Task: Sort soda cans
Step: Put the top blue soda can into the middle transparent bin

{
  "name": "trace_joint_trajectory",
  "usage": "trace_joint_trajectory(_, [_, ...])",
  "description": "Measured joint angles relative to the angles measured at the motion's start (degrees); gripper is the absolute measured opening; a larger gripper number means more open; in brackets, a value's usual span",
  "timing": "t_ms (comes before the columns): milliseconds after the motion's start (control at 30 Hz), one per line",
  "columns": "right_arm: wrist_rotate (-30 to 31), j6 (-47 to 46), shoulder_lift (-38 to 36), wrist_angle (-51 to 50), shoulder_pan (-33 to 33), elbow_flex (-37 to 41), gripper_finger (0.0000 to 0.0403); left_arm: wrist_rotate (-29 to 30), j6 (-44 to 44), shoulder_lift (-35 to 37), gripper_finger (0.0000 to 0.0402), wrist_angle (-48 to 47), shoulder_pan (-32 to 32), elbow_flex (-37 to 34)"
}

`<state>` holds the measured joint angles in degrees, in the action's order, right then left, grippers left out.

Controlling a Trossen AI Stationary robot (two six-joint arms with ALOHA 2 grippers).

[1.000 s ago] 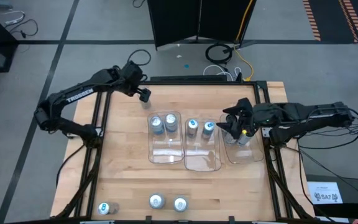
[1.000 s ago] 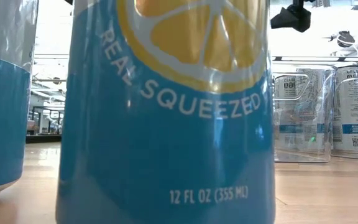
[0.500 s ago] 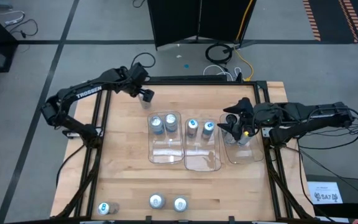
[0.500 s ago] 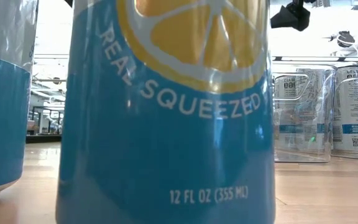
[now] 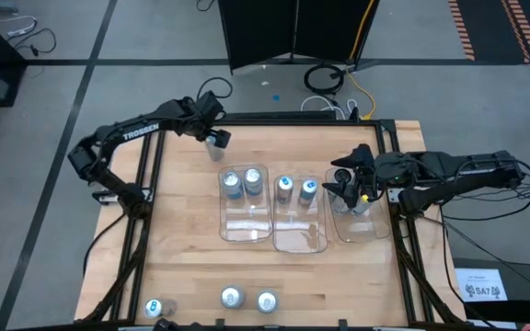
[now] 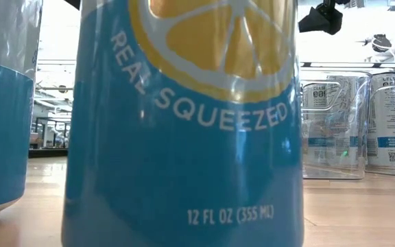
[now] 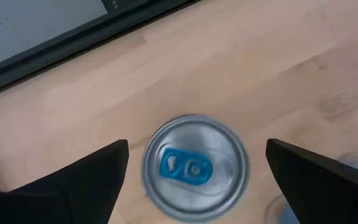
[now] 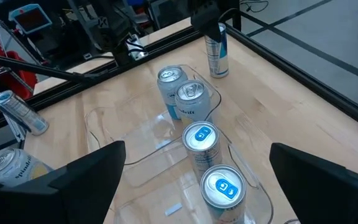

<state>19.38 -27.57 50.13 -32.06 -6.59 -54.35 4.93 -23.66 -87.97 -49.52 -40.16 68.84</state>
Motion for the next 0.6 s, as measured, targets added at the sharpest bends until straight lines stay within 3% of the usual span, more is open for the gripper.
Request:
trace_joint_trajectory(267, [0.0, 0.0, 0.0, -0.01, 0.02, 0.0, 0.0391, 1.18, 0.6, -2.78, 0.0379, 0.86, -0.12, 0.0])
trace_joint_trajectory(600, [0.02, 0.85, 0.0, -0.43, 0.02, 0.0, 0.0391, -2.13, -0.05, -2.82, 0.0285, -0.61, -1.2, 0.0])
